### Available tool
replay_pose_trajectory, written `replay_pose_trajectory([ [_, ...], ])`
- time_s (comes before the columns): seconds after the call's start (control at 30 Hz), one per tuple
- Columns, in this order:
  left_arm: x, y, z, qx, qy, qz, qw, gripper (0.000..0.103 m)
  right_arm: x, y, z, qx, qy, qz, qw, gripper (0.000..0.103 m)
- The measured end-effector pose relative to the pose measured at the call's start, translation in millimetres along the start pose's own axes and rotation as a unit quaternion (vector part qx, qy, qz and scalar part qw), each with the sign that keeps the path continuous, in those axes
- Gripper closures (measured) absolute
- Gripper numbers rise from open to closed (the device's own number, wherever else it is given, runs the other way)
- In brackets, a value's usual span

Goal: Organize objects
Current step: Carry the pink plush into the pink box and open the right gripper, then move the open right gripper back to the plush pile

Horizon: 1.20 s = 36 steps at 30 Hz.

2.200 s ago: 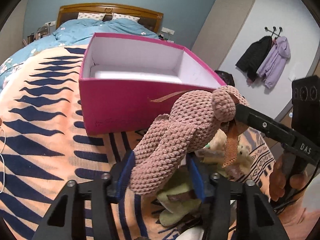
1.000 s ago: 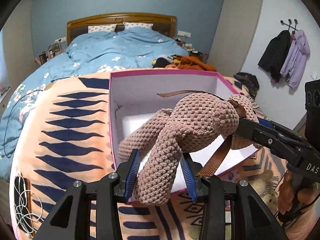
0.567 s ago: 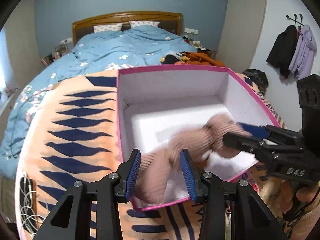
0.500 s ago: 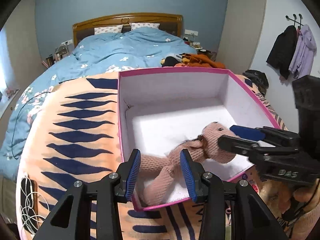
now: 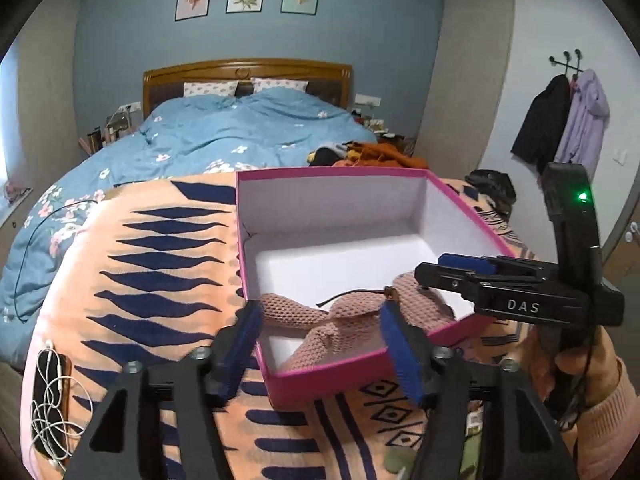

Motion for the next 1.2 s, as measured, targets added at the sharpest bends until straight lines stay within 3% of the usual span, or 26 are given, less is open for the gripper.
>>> replay_pose_trajectory([
  [0.2, -7.9, -6.0, 6.7, 0.012, -0.006, 0.004, 0.9999, 0.031, 8.7, -9.1, -2.8, -0.037, -0.014, -0.032, 0.999, 0.048],
  [0.37, -5.0, -10.2, 10.7, 0.011, -0.013, 0.000, 0.9998, 0.031, 13.8, -0.9, 10.1, -0.055, -0.067, -0.036, 0.996, 0.048],
  [0.63, -12.2, -17.9, 17.4, 0.006, -0.038, 0.006, 0.9992, 0.031, -9.1, -5.9, 3.6, -0.039, -0.024, -0.001, 0.999, 0.048],
  [0.8, -39.5, -24.7, 23.3, -0.002, -0.078, 0.024, 0.9966, 0.030, -57.3, -15.5, -14.7, -0.044, 0.038, 0.040, 0.998, 0.048],
  [0.93, -66.8, -32.0, 27.1, 0.002, -0.095, 0.042, 0.9946, 0.022, -104.8, -27.5, -29.3, -0.054, 0.079, 0.074, 0.993, 0.044],
  [1.07, -86.7, -47.0, 31.4, 0.013, -0.105, 0.046, 0.9933, 0.021, -147.0, -48.4, -39.3, -0.070, 0.105, 0.100, 0.987, 0.039],
  [1.2, -88.4, -76.5, 34.9, 0.014, -0.112, 0.027, 0.9933, 0.021, -164.2, -85.8, -49.0, -0.094, 0.110, 0.086, 0.986, 0.036],
])
Point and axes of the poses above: each gripper's, at about its wrist camera, not at the fingertips, and x roughly the way its jaws point, z to its right, y to its top, the point moved 9 cm from there along x, roughly the way its jaws point, and after that the axes turned 1 degree about -z, right-handed, at the moved point
